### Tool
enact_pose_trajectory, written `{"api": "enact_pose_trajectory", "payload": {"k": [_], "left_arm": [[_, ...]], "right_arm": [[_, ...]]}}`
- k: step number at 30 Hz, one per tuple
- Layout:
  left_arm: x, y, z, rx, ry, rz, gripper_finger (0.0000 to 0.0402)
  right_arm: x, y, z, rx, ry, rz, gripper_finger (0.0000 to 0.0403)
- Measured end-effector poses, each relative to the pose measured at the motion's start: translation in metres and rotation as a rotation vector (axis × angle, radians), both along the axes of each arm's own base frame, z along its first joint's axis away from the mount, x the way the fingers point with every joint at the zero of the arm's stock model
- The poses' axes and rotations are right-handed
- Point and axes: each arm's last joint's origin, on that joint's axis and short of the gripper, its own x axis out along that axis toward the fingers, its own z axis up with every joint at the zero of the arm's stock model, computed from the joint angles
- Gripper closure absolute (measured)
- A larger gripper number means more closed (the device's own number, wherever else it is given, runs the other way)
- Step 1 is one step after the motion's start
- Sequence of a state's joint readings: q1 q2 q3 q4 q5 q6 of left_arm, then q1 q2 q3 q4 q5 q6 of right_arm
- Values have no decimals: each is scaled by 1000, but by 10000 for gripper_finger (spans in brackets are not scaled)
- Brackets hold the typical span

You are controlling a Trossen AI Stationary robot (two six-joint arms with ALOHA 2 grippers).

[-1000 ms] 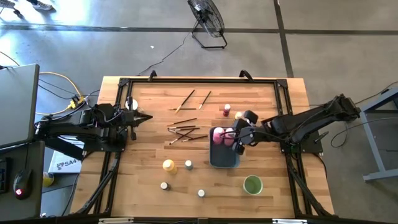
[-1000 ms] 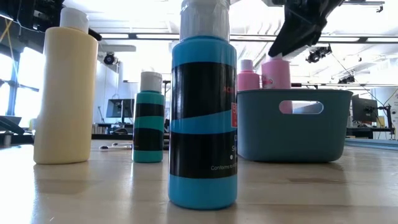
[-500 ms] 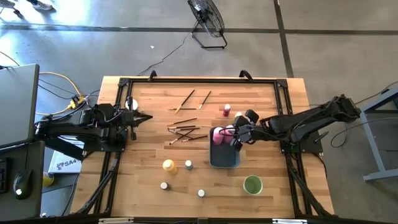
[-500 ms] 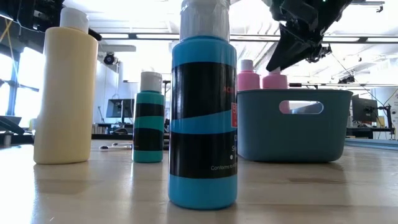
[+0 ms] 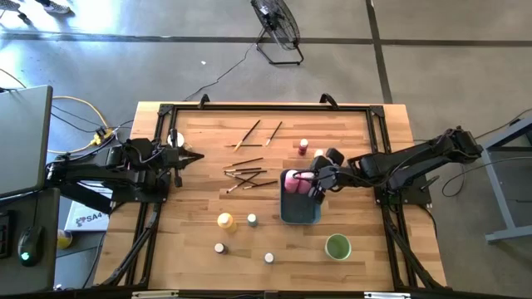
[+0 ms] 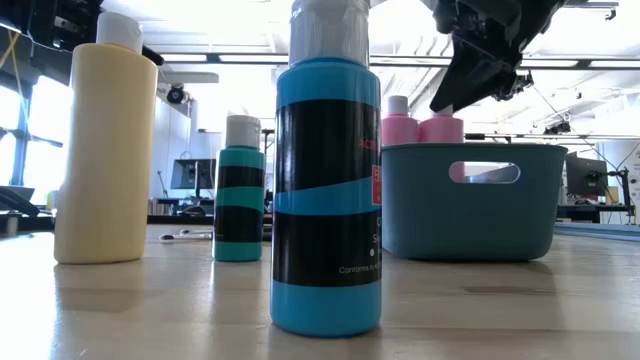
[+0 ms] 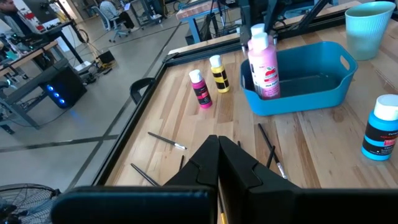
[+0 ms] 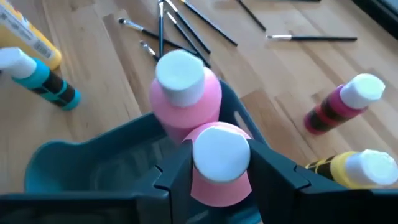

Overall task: Pick & Place Paint Supplies
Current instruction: Put the large pink paint bottle into the blue bin, then move the small blue and black paint bottle to the center of the table

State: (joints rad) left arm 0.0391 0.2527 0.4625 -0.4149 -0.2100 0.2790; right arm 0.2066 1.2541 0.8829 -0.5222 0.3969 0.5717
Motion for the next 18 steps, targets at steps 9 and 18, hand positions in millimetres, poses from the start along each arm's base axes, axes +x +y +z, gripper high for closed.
{"api": "enact_pose_trajectory", "payload": {"k": [9, 18], "left_arm": [[0, 0, 0, 0, 0, 0, 402], [0, 0, 0, 0, 0, 0, 402]], "right_arm": [[0, -1, 0, -54, 12, 15, 250], [0, -1, 0, -76, 15, 17, 202]]}}
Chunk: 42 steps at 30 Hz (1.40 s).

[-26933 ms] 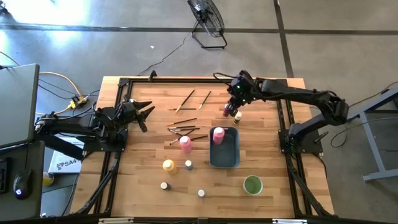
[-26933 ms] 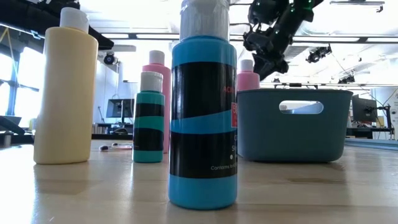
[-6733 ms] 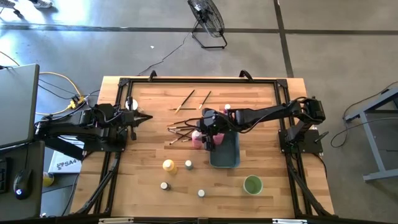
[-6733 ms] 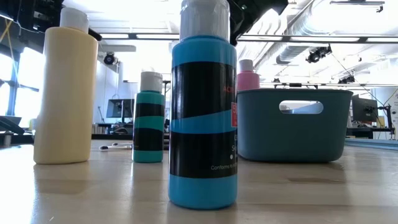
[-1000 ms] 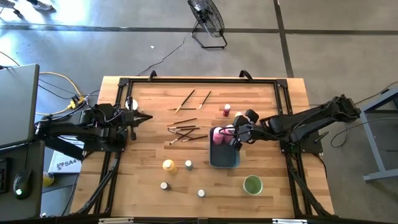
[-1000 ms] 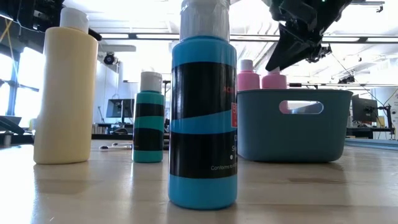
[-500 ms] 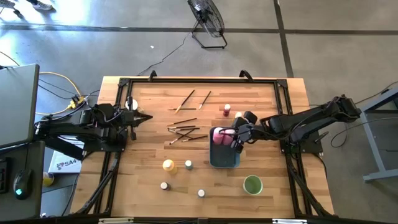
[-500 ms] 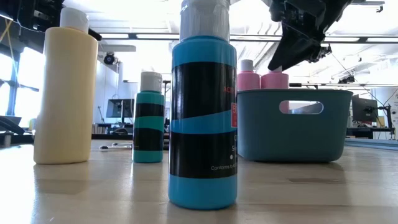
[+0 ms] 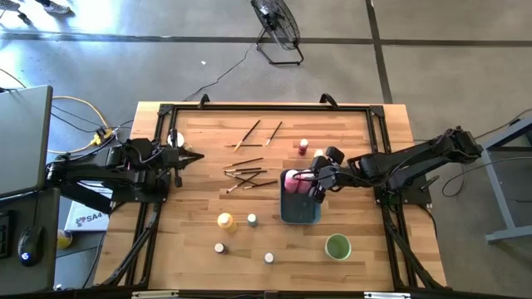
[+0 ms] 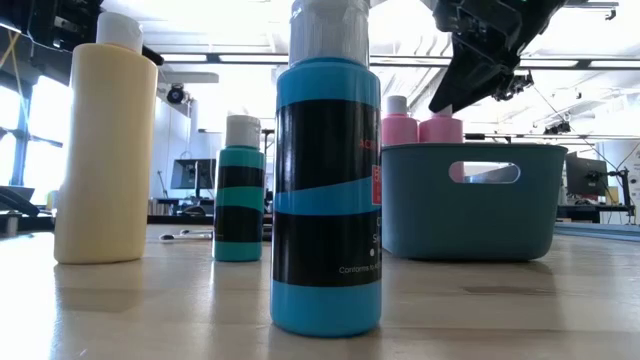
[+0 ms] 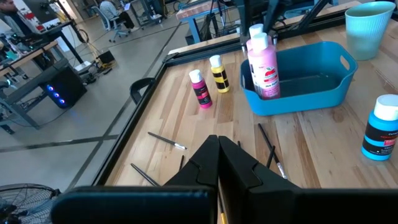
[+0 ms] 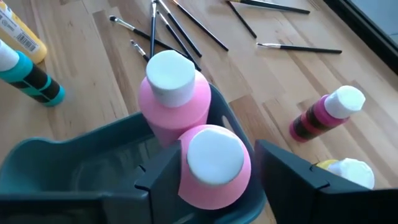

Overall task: Pick & Place Paint Supplies
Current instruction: Move the small blue and black paint bottle to the center of the table

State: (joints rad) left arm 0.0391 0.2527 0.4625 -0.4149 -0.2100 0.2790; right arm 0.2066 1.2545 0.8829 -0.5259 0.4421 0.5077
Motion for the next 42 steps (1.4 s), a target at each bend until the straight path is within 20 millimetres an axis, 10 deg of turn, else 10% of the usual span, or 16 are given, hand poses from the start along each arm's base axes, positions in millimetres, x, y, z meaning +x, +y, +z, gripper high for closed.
{"api": "enact_pose_trajectory", "payload": {"k": [15, 42], "left_arm": [[0, 0, 0, 0, 0, 0, 402], [0, 0, -1, 0, 5, 0, 402]], "right_arm": [[0, 0, 0, -7, 6, 13, 83], [-62, -8, 56, 130, -185, 174, 89]]}}
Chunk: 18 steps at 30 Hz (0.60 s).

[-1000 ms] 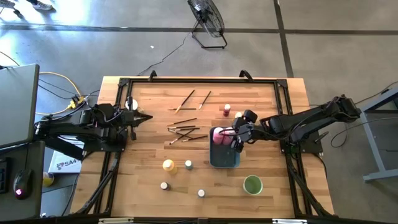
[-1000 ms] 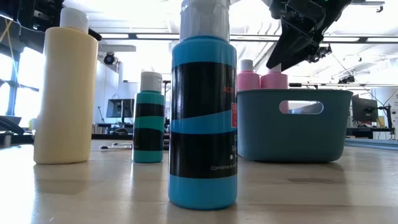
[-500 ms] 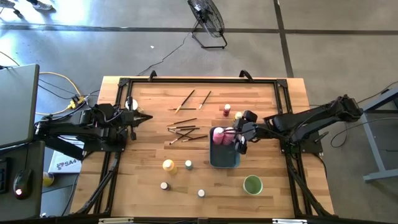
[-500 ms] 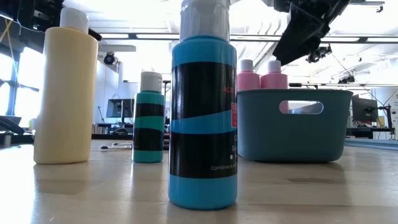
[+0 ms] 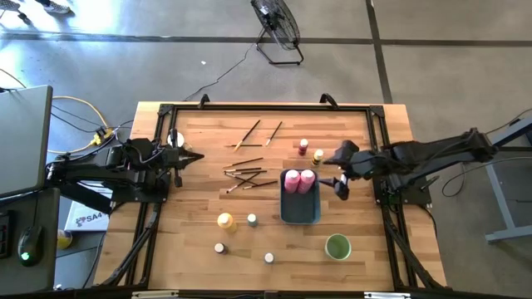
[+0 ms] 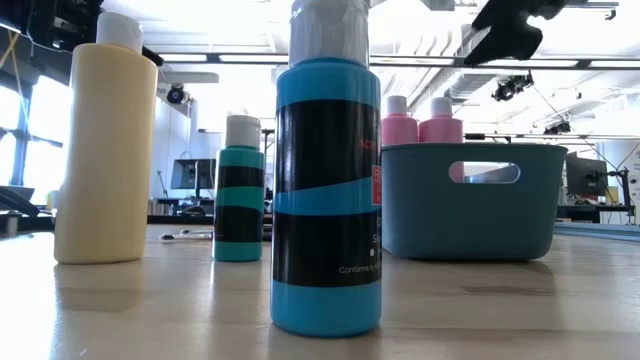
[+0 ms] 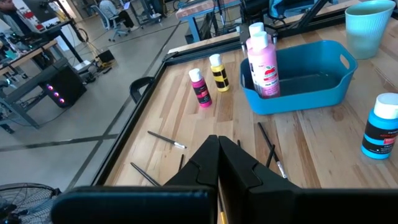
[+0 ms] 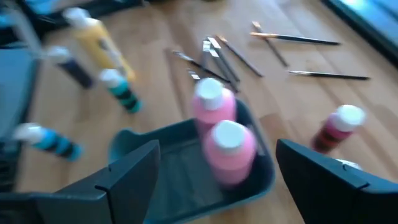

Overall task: Pick & Place Paint Supplies
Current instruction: Move the small blue and black paint bottle to the center of the table

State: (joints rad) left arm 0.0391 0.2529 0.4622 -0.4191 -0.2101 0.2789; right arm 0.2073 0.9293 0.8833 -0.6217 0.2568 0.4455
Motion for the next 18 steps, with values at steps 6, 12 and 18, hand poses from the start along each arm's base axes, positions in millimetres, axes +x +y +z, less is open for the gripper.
{"api": "enact_pose_trajectory", "payload": {"k": [6, 12, 18], "left_arm": [[0, 0, 0, 0, 0, 0, 402], [0, 0, 0, 0, 3, 0, 402], [0, 0, -1, 0, 8, 0, 402]], "right_arm": [[-7, 2, 7, 116, -34, 85, 93], [-9, 2, 5, 158, -5, 54, 125], [-9, 2, 5, 155, -7, 45, 174]]}}
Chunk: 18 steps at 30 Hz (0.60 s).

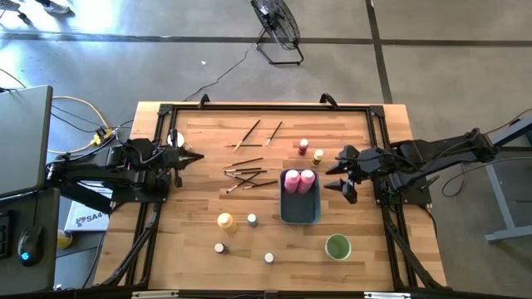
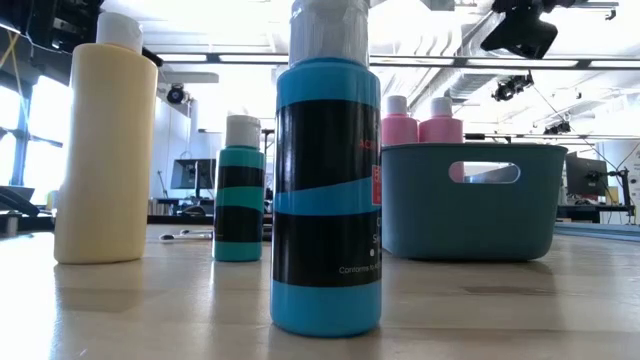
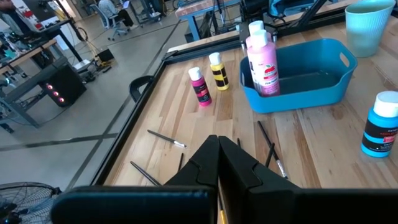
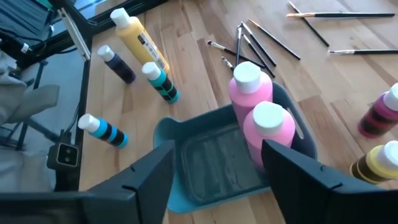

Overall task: Pick & Place Paint Supplies
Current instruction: Move the small blue and black paint bottle to the center of the table

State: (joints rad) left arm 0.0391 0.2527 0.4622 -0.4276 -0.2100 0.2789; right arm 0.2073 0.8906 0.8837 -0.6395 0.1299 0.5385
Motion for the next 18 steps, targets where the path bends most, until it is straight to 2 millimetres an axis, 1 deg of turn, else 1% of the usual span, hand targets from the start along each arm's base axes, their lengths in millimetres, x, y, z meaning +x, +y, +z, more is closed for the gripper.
{"api": "enact_pose_trajectory", "payload": {"k": [5, 9, 15, 18], "left_arm": [[0, 0, -2, -2, 22, 1, 402], [-1, 0, -3, -39, 19, 10, 402], [-1, 0, -3, -70, 14, 19, 402], [-1, 0, -3, -71, 13, 20, 402]], "right_arm": [[0, 0, 0, -2, 0, -3, 211], [0, 0, 0, -6, -1, 1, 230], [0, 0, 0, -23, -1, 14, 240], [0, 0, 0, -61, -2, 43, 240]]}}
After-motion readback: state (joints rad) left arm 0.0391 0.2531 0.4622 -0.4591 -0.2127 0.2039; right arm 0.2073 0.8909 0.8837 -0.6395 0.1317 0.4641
